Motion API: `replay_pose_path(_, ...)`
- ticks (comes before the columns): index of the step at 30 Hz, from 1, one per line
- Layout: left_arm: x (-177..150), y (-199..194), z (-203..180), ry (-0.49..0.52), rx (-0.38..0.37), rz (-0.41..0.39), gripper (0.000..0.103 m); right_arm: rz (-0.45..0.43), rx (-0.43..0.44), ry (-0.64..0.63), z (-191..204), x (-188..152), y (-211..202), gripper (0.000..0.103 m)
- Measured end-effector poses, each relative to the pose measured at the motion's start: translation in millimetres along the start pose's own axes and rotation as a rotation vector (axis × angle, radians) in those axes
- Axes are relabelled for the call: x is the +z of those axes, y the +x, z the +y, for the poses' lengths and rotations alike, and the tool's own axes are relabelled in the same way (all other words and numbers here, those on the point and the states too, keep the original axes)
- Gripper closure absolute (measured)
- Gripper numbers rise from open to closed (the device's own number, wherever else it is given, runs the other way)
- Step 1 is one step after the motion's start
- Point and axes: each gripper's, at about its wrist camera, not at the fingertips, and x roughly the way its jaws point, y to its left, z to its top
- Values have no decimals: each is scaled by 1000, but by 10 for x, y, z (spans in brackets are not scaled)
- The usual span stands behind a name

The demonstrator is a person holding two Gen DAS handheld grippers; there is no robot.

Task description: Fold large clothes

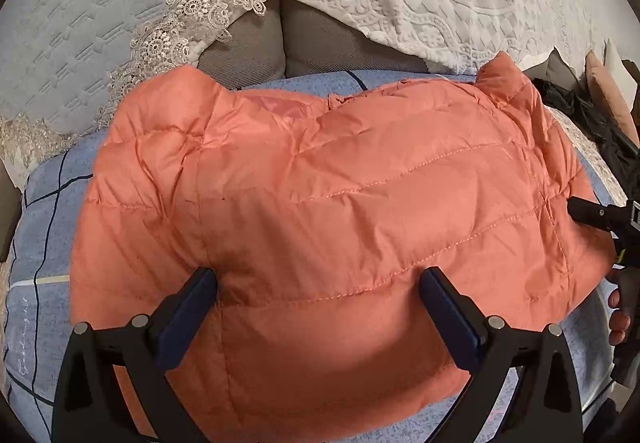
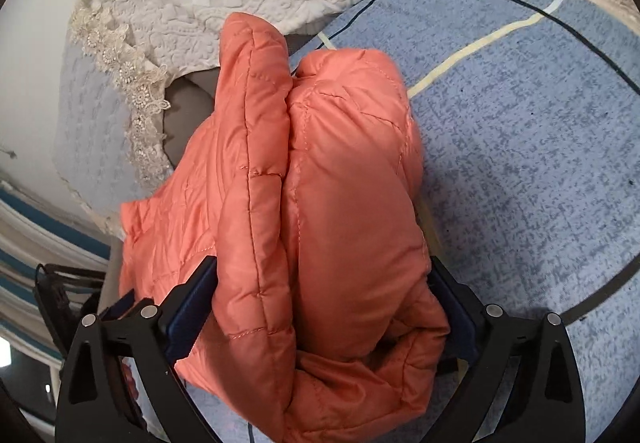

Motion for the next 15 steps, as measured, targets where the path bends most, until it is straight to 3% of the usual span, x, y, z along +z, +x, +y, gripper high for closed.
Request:
replay_pose_path(2,4,-39,-9,2,7,-2,1,14,6,2,0,6,-3,6)
replay_pose_path(4,13,-80,-22,6,-45,-14,1,36,17,28,-5,28,0,8)
replay_pose_path(8,42,-11,10,-21,-63,21,1,41,65,93,-22,34,-47,27)
replay_pose_path(15,17,76,12,3,-35,25,1,-8,81,19,232,9,-262,49)
